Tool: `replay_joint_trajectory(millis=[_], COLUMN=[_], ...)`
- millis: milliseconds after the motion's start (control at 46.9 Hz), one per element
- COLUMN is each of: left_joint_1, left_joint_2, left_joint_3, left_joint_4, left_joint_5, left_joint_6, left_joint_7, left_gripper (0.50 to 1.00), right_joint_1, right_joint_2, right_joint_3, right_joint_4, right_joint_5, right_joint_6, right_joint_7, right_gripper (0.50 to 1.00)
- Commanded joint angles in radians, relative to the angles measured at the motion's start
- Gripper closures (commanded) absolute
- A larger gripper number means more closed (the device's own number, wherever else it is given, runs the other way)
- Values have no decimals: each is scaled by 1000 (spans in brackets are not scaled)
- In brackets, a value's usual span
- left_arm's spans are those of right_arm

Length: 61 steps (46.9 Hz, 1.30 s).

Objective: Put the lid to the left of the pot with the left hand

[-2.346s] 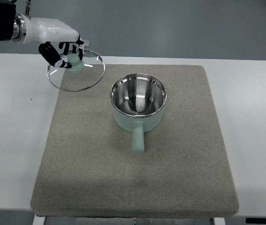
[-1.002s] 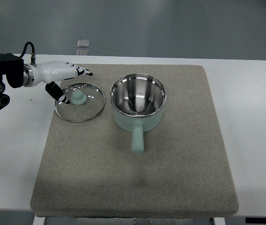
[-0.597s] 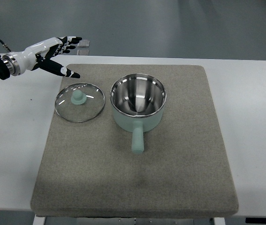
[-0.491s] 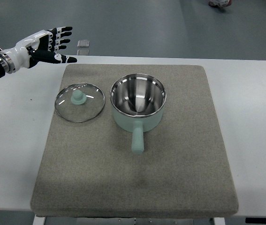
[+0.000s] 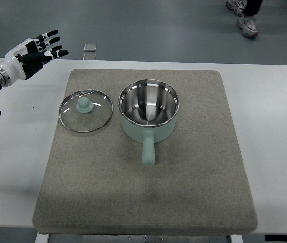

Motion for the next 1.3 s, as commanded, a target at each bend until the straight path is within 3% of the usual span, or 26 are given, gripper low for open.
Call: replay_joint_trajectory(millis=[0,192,640,789,1002,1280], left_joint_1=[-1,-2,-2,-11,-20,-13], left_joint_2=[0,-22,-14,-16,-13,-19], left_joint_3=[-1,-3,-82,-82,-84,-81], left_joint_4=[20,34,37,36,33,2], left_joint_5=[-89,-192,-286,-376,-407,-409], left_joint_6=[-47,-126,-132,-126,-130,-121], left_joint_7=[0,0,26,99,136,136], left_gripper=[504,506,504,504,504,504], right_joint_1=[0,0,0,0,0,-2], right_joint_2=[0,0,0,0,0,0], right_joint_3=[0,0,0,0,0,5], right_joint_4=[0,0,0,0,0,15], right_joint_5=[0,1,0,0,0,7], right_joint_6=[-2,0,0,0,0,6], right_joint_7=[0,0,0,0,0,0], right_gripper=[579,579,576,579,579,577])
